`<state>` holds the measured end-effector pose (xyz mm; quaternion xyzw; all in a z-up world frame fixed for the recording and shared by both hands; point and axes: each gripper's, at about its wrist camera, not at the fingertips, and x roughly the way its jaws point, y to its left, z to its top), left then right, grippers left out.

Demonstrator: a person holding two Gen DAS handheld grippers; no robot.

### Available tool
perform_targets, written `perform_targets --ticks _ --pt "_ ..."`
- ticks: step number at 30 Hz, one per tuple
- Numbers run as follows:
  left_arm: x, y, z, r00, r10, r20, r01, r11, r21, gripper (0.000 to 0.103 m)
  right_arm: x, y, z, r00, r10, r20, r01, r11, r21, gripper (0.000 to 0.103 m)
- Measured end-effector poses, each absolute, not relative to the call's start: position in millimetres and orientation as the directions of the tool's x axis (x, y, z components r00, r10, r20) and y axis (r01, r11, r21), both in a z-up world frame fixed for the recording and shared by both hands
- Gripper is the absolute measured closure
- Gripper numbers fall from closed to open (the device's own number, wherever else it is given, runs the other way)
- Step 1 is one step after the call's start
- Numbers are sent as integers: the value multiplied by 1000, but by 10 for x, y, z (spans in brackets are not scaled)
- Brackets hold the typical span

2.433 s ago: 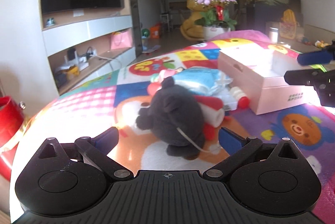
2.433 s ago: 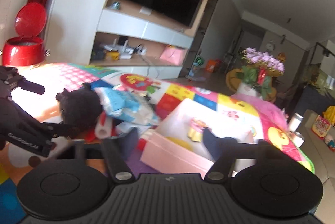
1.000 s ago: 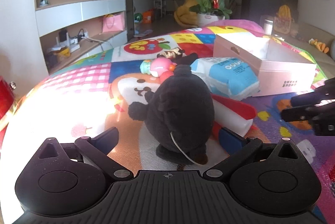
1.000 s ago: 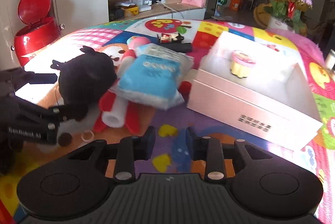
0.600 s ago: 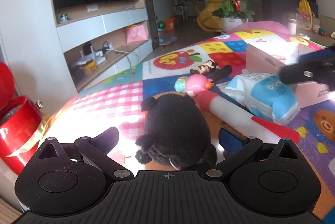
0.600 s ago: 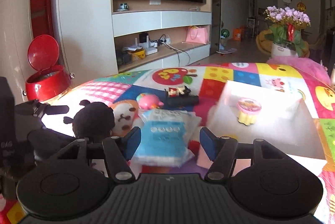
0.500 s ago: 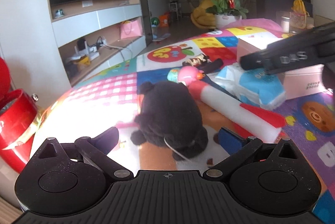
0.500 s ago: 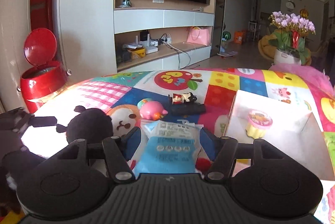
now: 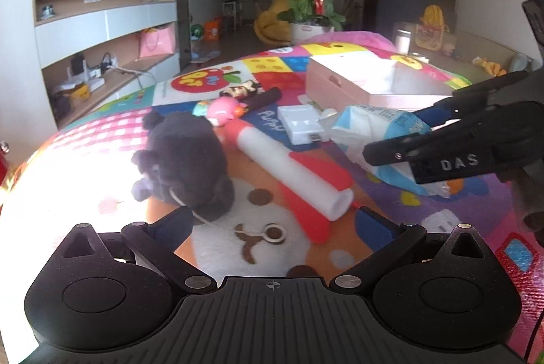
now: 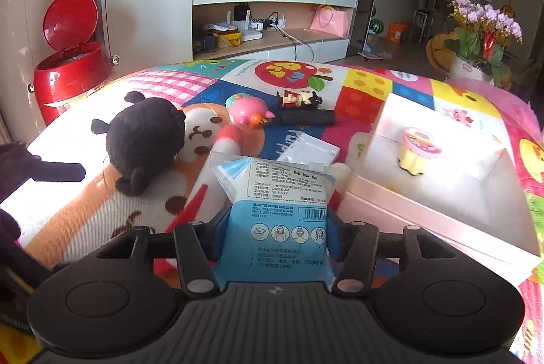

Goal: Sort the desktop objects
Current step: 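Grasp the blue wet-wipes packet with the right tool, then grasp the white-and-red foam stick with the left tool while the right tool lifts the packet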

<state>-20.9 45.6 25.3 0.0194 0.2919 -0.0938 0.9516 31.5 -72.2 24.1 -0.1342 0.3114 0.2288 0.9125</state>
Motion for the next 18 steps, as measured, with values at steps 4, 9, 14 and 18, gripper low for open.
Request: perform_targets --ticks 4,9,14,18 --pt "-128 203 250 793 -225 -567 247 968 -40 0 -104 -1116 283 760 288 -583 -448 882 -147 50" --pt "56 -128 255 808 -188 -558 256 966 45 0 -351 -1425 146 853 118 -509 -289 918 -271 51" --pt "313 -109 145 794 -116 -597 198 977 74 0 -307 -1727 100 849 66 -525 -183 967 -176 41" --pt "338 70 126 793 -74 -604 151 986 77 2 -323 -1928 34 830 117 -545 -158 987 -30 16"
